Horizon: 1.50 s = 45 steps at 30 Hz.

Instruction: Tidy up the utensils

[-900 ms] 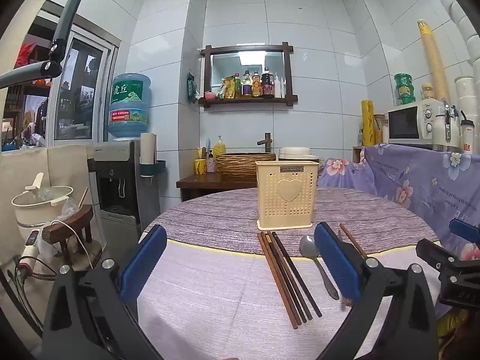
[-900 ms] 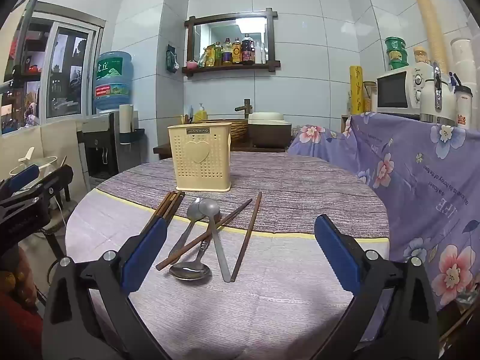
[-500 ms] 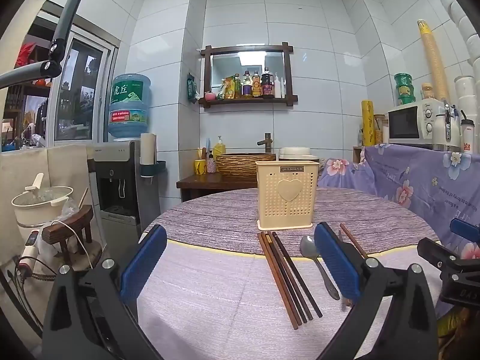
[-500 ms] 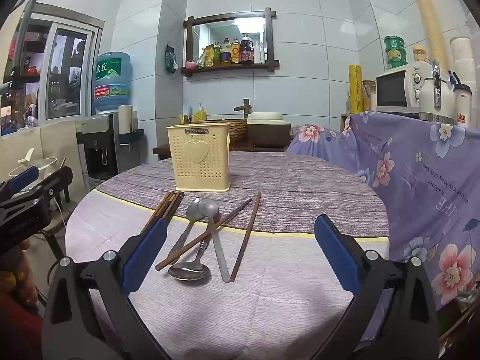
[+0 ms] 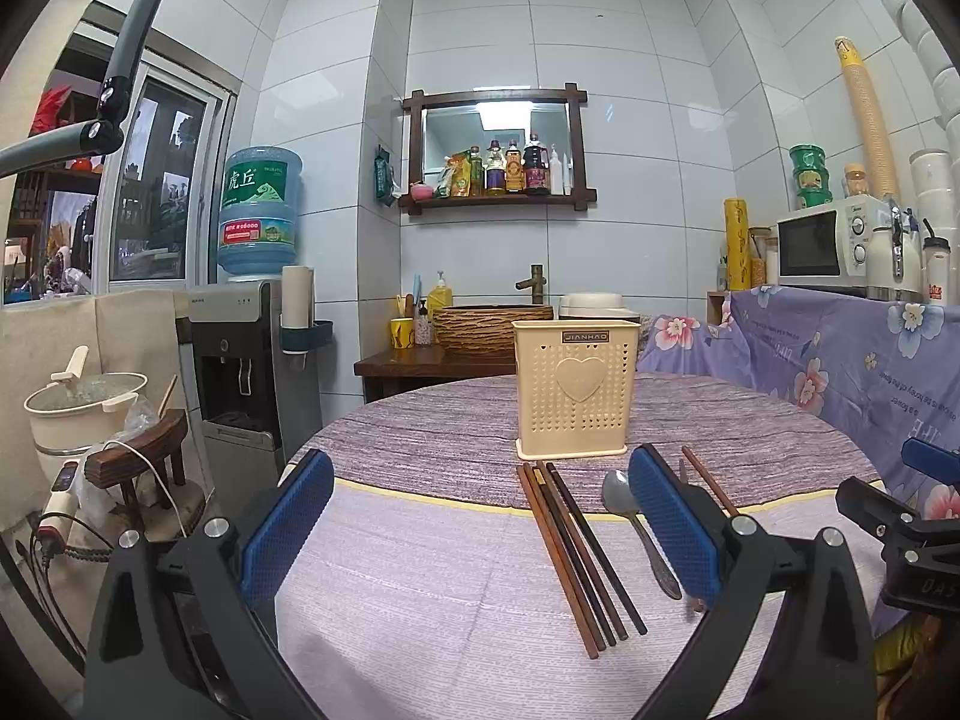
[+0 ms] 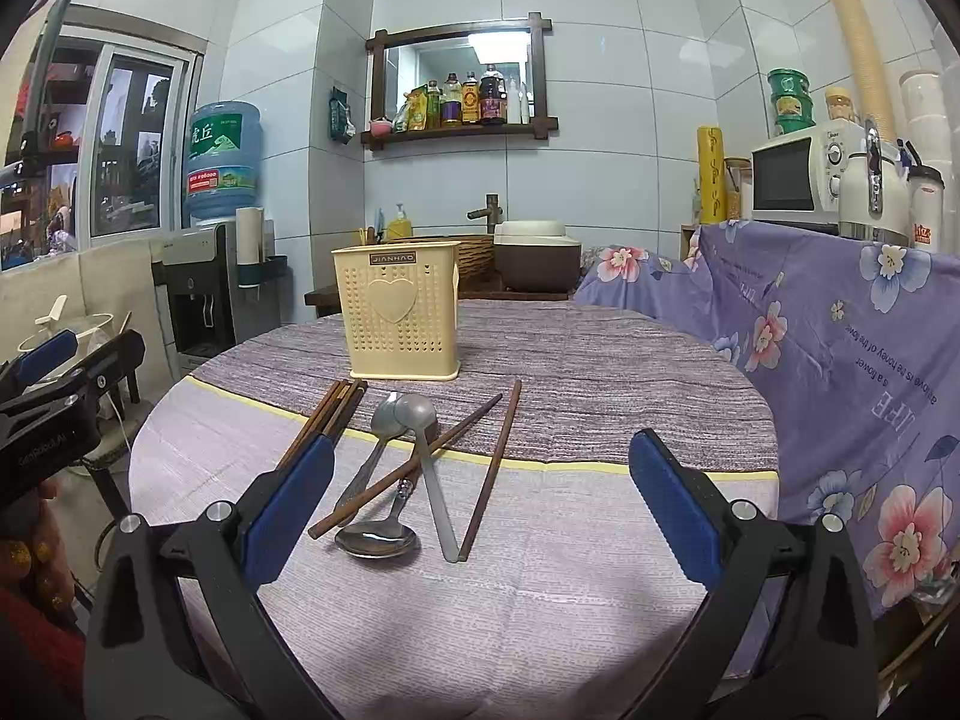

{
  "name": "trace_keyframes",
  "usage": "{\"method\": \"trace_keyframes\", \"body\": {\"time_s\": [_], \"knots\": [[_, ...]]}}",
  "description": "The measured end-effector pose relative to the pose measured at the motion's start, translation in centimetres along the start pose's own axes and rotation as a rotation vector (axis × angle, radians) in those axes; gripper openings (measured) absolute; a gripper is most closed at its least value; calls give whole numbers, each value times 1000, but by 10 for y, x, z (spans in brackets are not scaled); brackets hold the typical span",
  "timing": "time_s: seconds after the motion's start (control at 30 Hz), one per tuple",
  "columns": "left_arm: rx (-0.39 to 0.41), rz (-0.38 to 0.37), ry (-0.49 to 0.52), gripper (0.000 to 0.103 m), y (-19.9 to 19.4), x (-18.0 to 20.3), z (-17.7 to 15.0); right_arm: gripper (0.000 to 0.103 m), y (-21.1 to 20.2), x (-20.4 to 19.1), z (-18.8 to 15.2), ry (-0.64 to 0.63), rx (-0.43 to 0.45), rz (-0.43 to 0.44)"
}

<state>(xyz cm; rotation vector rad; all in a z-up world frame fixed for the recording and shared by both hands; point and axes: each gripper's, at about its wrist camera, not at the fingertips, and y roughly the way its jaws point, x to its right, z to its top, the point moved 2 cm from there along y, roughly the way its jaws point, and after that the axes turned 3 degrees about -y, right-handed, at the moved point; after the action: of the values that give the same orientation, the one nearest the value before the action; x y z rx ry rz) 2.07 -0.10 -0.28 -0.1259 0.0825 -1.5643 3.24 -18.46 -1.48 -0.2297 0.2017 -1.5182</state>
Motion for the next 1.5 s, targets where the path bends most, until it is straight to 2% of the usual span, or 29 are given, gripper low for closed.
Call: {"method": "trace_keyframes", "body": {"time_s": [1.5], "knots": [[-3,3,-1,98,3,-8,-3,97,4,-2,-3,-2,-6,2]]}}
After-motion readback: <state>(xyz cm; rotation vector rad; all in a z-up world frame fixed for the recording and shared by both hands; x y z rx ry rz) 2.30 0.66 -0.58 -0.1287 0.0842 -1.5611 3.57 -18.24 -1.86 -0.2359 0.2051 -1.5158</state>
